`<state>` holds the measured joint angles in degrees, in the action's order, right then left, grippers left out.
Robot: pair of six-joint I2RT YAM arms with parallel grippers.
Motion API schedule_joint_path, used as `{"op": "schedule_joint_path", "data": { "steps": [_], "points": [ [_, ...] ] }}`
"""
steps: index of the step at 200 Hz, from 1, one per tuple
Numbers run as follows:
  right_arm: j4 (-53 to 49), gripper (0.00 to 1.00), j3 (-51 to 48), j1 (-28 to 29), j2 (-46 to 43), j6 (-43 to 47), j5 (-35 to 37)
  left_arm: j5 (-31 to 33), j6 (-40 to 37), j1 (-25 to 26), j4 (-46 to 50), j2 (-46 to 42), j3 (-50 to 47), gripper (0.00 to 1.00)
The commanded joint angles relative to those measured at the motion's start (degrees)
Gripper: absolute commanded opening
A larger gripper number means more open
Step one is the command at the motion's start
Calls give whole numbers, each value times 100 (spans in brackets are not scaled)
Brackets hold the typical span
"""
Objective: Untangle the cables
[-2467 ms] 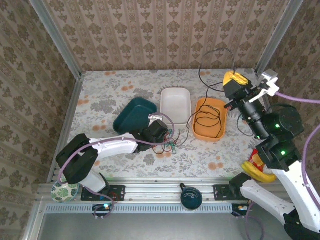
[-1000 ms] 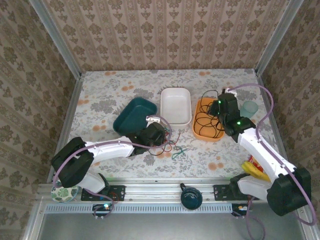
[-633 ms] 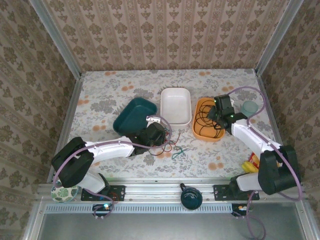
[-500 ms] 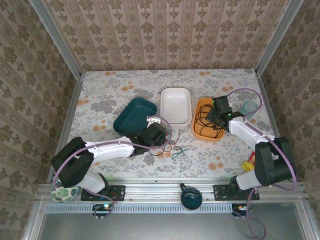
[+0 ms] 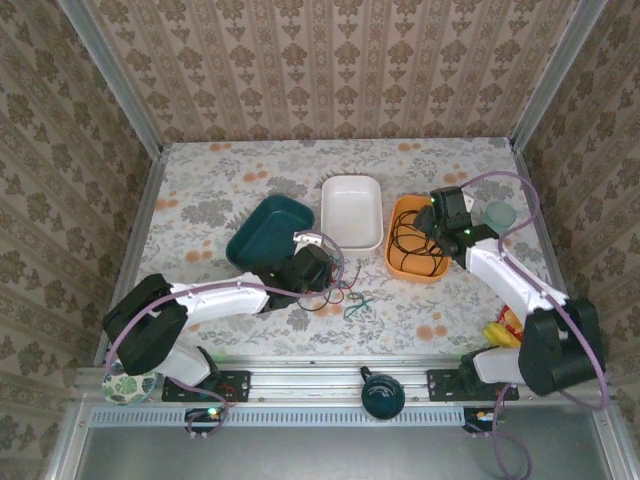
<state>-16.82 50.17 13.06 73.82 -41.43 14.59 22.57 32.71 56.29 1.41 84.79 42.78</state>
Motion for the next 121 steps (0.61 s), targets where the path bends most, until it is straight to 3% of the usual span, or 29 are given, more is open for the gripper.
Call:
{"op": "schedule_joint_path", "data": {
  "steps": [1,16,58,88,121],
  "points": [
    [61,59,-180,208,-413,242,453,142,-129,53,-140,-98,70,63],
    [360,59,-315,477,-643,766,-4,185,-108,57,-172,-183,33,63],
    [1312,58,-858,1760,-864,2155,-2672,429,-10,40,-378,-745,-206,68],
    [957,57,-611,2681,-354,2829,-3371,1022,252,45,-217,-1343,-376,76],
    [345,56,42,3493,324,3607,-3825,2142,1284,-51,808,-2122,-523,81]
  ]
}}
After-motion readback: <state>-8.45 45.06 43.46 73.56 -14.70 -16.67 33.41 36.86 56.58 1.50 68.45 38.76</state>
